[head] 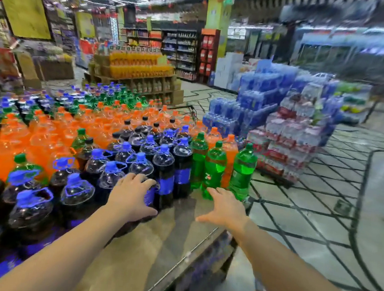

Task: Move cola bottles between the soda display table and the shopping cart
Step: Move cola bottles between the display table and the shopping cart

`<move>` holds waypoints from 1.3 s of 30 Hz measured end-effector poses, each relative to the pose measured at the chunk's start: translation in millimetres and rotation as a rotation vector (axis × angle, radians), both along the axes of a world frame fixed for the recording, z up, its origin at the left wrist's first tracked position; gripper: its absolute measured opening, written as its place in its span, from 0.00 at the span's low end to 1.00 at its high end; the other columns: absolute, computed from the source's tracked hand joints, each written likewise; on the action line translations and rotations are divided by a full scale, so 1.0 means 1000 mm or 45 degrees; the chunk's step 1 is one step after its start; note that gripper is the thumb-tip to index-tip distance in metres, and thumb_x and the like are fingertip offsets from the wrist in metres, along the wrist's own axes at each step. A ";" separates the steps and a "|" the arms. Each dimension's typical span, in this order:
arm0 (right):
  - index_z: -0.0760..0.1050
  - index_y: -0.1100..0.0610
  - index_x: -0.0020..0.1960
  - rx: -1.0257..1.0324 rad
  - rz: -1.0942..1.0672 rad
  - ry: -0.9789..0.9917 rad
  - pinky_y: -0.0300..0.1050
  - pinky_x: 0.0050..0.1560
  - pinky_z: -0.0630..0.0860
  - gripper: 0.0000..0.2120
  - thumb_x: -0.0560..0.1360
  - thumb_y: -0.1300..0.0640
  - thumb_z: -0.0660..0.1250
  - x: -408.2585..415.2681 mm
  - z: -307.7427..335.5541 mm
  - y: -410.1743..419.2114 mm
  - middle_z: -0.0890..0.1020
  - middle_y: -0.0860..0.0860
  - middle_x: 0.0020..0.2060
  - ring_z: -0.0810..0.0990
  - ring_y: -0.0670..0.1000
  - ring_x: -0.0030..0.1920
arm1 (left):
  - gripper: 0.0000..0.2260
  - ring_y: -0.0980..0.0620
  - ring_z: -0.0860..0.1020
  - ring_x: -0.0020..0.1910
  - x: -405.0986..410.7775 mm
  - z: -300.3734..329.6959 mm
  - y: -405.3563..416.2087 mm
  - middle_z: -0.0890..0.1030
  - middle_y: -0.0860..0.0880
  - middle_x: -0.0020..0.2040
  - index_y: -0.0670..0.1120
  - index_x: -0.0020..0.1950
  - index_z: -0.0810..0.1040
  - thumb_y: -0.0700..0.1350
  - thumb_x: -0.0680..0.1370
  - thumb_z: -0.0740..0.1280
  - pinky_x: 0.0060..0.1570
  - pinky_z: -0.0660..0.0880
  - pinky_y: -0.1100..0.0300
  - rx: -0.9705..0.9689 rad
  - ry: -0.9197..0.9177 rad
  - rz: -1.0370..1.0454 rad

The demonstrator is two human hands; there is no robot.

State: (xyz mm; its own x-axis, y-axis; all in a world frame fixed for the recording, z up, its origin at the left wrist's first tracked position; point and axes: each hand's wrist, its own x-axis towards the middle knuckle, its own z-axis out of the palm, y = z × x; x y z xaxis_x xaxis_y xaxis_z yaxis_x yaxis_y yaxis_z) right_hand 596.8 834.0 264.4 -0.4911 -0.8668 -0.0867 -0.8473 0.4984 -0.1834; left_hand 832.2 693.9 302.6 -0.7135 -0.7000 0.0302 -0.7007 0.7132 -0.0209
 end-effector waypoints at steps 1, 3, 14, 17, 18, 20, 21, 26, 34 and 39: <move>0.54 0.46 0.83 -0.002 -0.014 -0.010 0.60 0.73 0.69 0.56 0.65 0.28 0.75 -0.018 0.002 0.009 0.62 0.53 0.80 0.60 0.57 0.80 | 0.41 0.45 0.65 0.76 -0.020 0.000 0.006 0.69 0.52 0.77 0.57 0.80 0.65 0.71 0.71 0.71 0.76 0.65 0.50 0.009 0.002 -0.022; 0.54 0.46 0.83 0.009 -0.045 -0.028 0.59 0.73 0.69 0.56 0.65 0.28 0.75 -0.056 0.005 0.027 0.62 0.53 0.80 0.61 0.57 0.79 | 0.41 0.46 0.64 0.76 -0.059 0.002 0.019 0.68 0.53 0.77 0.58 0.81 0.65 0.70 0.72 0.72 0.76 0.64 0.51 0.029 0.001 -0.062; 0.58 0.46 0.81 0.016 -0.177 -0.059 0.55 0.73 0.69 0.54 0.63 0.30 0.78 -0.242 0.016 0.106 0.66 0.51 0.77 0.65 0.55 0.77 | 0.43 0.47 0.64 0.77 -0.263 0.013 0.076 0.68 0.52 0.77 0.58 0.81 0.65 0.69 0.69 0.74 0.76 0.65 0.52 0.016 0.078 -0.205; 0.57 0.46 0.82 0.013 -0.172 -0.034 0.54 0.74 0.68 0.54 0.65 0.30 0.77 -0.280 0.021 0.118 0.65 0.51 0.79 0.63 0.55 0.78 | 0.44 0.46 0.63 0.79 -0.308 0.016 0.087 0.66 0.52 0.79 0.59 0.82 0.64 0.71 0.69 0.74 0.77 0.64 0.51 0.024 0.082 -0.240; 0.57 0.47 0.82 0.013 -0.169 -0.023 0.53 0.73 0.68 0.54 0.65 0.30 0.77 -0.291 0.024 0.121 0.65 0.50 0.79 0.64 0.55 0.77 | 0.45 0.46 0.62 0.79 -0.322 0.016 0.089 0.66 0.52 0.79 0.59 0.82 0.63 0.71 0.69 0.74 0.78 0.63 0.51 0.029 0.084 -0.249; 0.57 0.47 0.82 0.000 -0.158 -0.017 0.53 0.72 0.69 0.54 0.65 0.29 0.76 -0.313 0.027 0.123 0.66 0.50 0.78 0.65 0.54 0.76 | 0.45 0.46 0.61 0.80 -0.348 0.016 0.091 0.65 0.51 0.80 0.59 0.82 0.62 0.71 0.70 0.73 0.79 0.62 0.51 0.030 0.076 -0.266; 0.57 0.47 0.82 -0.014 -0.154 -0.021 0.53 0.72 0.70 0.54 0.65 0.29 0.76 -0.324 0.028 0.122 0.67 0.50 0.77 0.66 0.54 0.75 | 0.45 0.46 0.60 0.80 -0.361 0.017 0.091 0.65 0.51 0.81 0.59 0.83 0.62 0.71 0.70 0.73 0.79 0.61 0.51 0.032 0.076 -0.273; 0.54 0.46 0.82 0.032 -0.161 -0.010 0.54 0.71 0.71 0.54 0.66 0.27 0.73 -0.375 0.042 0.108 0.66 0.50 0.77 0.66 0.55 0.75 | 0.45 0.46 0.60 0.81 -0.421 0.024 0.078 0.64 0.52 0.81 0.60 0.83 0.60 0.72 0.70 0.72 0.80 0.59 0.50 0.034 0.105 -0.318; 0.52 0.45 0.83 0.049 -0.203 -0.047 0.60 0.74 0.68 0.55 0.66 0.28 0.74 -0.468 0.045 0.047 0.61 0.50 0.81 0.59 0.56 0.79 | 0.42 0.47 0.63 0.78 -0.525 0.022 0.011 0.66 0.53 0.80 0.60 0.81 0.64 0.73 0.71 0.70 0.77 0.62 0.52 0.036 0.097 -0.361; 0.53 0.45 0.83 0.068 -0.207 -0.094 0.60 0.74 0.68 0.55 0.65 0.28 0.75 -0.529 0.042 -0.010 0.61 0.49 0.81 0.58 0.55 0.80 | 0.41 0.47 0.62 0.79 -0.588 0.023 -0.045 0.65 0.54 0.80 0.61 0.81 0.64 0.71 0.71 0.72 0.77 0.63 0.50 0.124 0.085 -0.338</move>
